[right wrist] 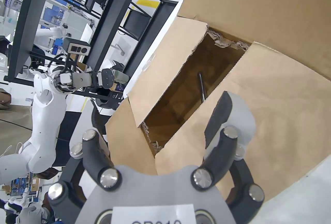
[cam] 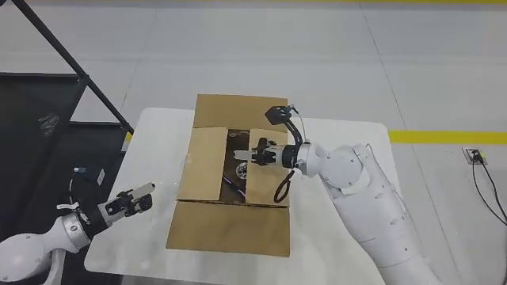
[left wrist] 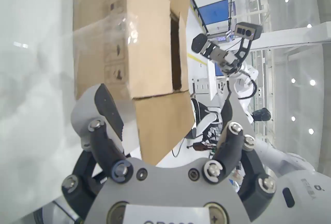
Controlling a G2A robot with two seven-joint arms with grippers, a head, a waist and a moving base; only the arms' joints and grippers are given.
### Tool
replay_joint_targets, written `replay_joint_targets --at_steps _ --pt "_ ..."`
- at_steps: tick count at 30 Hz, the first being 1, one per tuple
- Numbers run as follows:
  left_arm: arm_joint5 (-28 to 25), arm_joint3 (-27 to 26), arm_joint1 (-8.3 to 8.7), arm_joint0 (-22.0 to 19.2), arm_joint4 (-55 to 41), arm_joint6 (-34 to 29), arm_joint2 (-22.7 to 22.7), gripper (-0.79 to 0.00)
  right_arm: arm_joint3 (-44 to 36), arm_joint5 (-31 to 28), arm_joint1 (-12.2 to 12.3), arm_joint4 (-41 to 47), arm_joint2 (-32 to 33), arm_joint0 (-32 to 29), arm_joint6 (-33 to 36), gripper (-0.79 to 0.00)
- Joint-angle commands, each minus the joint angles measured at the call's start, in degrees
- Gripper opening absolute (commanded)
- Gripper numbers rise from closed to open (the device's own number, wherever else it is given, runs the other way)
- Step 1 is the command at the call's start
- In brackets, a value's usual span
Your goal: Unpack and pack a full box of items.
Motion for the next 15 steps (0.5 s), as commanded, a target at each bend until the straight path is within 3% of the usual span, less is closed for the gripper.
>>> replay_joint_targets --at_steps 1,3,7,15 --pt "-0.18 1.81 0.49 -0.14 -1.96 -6.23 -0.33 0.000 -0.01 0.00 0.00 -0.02 0.00 0.00 -0.01 0.000" --pt "0.18 3.94 0.99 -0.76 -4.58 -12.25 -0.37 0.000 0.01 0.23 0.01 0.33 0.28 -0.55 -1.66 0.000" --pt "1.15 7.98 1.89 -2.89 -3.55 -18.21 1.21 0.000 1.83 1.18 0.16 -0.12 2.21 -0.63 -9.13 0.000" --pt "0.40 8.68 3.17 -4.20 -4.63 -18.44 9.32 0.000 10.05 1.02 0.43 0.14 6.85 0.33 -25.07 0.000"
